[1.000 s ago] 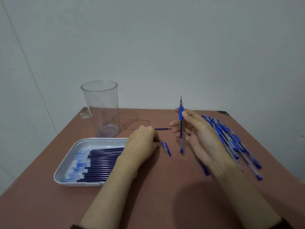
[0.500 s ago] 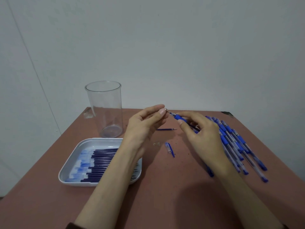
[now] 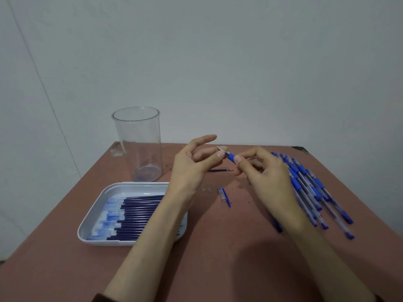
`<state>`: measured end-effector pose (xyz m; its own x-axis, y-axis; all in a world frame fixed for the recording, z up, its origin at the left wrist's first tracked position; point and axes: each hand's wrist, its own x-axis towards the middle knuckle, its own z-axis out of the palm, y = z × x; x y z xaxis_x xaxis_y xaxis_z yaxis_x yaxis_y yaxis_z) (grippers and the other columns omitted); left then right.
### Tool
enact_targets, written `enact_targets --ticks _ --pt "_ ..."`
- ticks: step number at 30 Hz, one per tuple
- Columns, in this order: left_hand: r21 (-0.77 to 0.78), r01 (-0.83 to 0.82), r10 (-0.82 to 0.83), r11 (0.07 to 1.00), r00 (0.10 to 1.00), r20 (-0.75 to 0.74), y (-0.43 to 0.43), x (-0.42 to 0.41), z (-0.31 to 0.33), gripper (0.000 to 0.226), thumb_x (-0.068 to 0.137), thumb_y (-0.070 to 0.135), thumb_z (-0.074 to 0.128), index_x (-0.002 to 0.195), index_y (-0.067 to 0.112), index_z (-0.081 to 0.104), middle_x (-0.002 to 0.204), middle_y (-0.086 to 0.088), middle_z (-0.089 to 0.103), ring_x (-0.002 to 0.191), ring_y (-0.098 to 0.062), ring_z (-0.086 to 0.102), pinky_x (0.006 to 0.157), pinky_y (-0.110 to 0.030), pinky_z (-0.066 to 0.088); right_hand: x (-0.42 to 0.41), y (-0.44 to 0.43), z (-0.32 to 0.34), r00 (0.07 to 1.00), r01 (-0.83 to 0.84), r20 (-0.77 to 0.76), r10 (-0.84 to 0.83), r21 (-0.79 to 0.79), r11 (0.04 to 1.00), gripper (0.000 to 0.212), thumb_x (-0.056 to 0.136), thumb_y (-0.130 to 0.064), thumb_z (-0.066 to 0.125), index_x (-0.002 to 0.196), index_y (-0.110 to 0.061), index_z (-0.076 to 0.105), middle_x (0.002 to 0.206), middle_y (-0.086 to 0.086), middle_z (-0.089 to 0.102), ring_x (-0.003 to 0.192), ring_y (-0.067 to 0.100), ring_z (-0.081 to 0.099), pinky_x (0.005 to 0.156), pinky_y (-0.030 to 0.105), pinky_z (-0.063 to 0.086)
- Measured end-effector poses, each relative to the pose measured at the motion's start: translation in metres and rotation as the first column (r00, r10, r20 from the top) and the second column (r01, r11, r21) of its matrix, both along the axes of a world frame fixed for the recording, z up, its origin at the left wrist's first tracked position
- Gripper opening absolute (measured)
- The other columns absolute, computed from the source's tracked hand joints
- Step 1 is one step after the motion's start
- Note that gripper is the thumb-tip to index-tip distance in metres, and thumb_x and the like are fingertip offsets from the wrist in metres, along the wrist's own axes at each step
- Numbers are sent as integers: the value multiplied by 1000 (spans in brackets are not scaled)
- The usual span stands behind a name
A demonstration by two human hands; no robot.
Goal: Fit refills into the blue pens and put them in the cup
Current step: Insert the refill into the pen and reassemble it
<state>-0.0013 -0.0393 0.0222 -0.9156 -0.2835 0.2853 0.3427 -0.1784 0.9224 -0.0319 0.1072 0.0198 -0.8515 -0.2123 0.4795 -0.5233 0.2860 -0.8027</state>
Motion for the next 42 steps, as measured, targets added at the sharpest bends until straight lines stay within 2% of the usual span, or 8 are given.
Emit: enact_targets --ticks 7,13,16,20,23,29,34,42 --pt "32 10 -10 999 1000 0 3 0 0 42 71 23 75 111 20 60 92 -5 73 91 -16 69 96 -37 50 3 -1 6 966 -121 211 149 -141 983 11 92 -25 61 86 -18 66 69 3 71 50 4 52 58 29 51" --pt "125 89 -86 988 996 -35 2 0 1 34 80 6 66 110 17 58 94 -6 74 94 -15 69 87 -29 52 4 -3 7 915 -138 333 230 -277 951 14 93 -23 60 86 -12 65 68 8 70 53 20 43 48 28 34" --pt "172 150 -143 974 988 -54 5 2 4 31 85 7 61 114 17 55 94 -7 74 81 -13 69 69 -23 54 4 -5 6 911 -153 332 243 -276 949 15 92 -24 61 85 -11 66 68 10 69 51 18 42 50 31 35" --pt "126 43 -44 991 999 4 7 -1 1 39 71 23 71 108 19 59 90 -3 73 77 -10 67 72 -21 52 5 -5 7 880 -196 349 322 -351 916 15 92 -23 60 85 -10 65 69 12 68 47 13 41 50 30 35" --pt "118 -2 -5 993 998 57 3 -3 -1 13 81 20 67 94 19 68 87 3 72 86 -10 66 68 -17 51 4 -4 8 878 -168 355 319 -397 903 14 92 -22 60 81 -12 62 68 11 67 47 12 41 43 21 30" --pt "20 -25 23 1000 996 81 6 -1 -1 24 76 34 69 88 14 73 87 2 72 86 -7 66 74 -21 50 4 -6 3 952 -119 248 177 -232 965 11 93 -24 60 87 -16 66 67 7 69 46 6 47 52 25 43" --pt "1 10 -10 1000 998 65 2 -2 -1 22 71 35 68 86 21 74 89 3 73 87 -6 66 82 -23 45 7 -5 10 833 -198 432 345 -349 916 17 93 -26 59 82 -12 59 70 13 69 43 11 36 43 23 28" --pt "11 92 -93 996 995 21 3 -1 0 16 77 28 63 86 16 70 85 4 72 87 -7 65 76 -15 48 7 -2 13 737 -256 498 456 -420 871 23 79 -31 65 76 -11 54 61 11 62 37 8 28 37 18 21"
